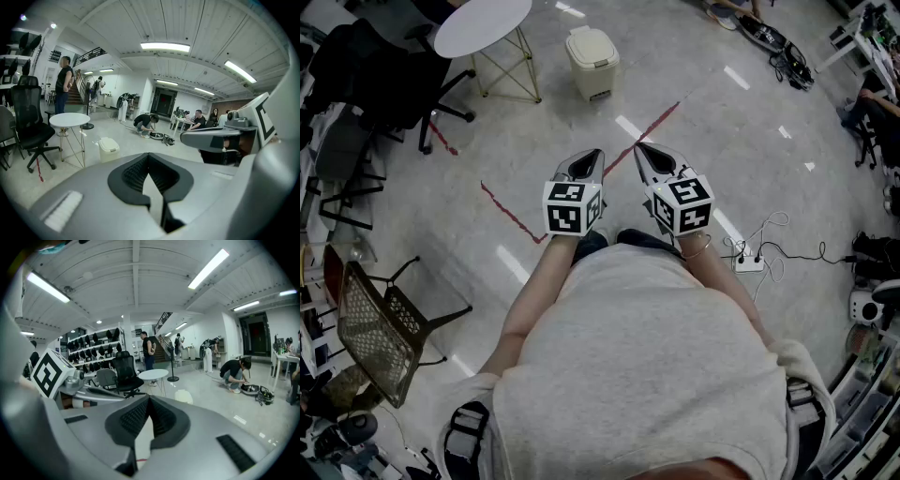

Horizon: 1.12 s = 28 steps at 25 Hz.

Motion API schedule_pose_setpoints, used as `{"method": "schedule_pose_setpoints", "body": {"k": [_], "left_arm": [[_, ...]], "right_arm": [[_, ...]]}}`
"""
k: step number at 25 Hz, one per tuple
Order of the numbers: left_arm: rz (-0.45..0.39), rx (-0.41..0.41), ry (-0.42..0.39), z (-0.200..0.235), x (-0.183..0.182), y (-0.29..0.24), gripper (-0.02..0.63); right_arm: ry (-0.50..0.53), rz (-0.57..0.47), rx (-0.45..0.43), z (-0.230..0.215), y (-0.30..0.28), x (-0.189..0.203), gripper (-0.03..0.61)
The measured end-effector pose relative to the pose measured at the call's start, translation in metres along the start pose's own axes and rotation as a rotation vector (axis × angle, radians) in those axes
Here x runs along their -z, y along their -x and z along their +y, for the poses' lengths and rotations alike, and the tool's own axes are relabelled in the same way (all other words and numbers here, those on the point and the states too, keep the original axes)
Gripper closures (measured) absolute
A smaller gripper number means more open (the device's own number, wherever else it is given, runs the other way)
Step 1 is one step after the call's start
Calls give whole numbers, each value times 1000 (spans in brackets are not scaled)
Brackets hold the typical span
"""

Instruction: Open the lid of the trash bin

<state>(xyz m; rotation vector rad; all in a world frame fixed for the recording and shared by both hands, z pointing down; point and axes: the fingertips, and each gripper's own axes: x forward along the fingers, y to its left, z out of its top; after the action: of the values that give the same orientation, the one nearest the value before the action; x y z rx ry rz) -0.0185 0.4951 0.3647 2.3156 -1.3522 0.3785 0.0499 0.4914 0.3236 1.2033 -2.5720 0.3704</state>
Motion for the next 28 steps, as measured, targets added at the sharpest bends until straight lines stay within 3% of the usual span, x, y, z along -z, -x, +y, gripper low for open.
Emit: {"method": "schedule_pose_setpoints", "body": {"k": [10,17,23,28], "left_arm": [[-10,-11,28,-1,-3,-12,604],[-44,39,30,-13,-15,-23,604],[1,26,24,-23,-4,-34,604],[21,27,69,-30,11,-43,604]], "right_arm": [[38,5,-17,-3,-4,-1,571],[-3,-68,-41,-14,-2,-15,571],[13,-15,-57,-22,3,1,571],[-26,2,-57,-31,9,14,571]]}}
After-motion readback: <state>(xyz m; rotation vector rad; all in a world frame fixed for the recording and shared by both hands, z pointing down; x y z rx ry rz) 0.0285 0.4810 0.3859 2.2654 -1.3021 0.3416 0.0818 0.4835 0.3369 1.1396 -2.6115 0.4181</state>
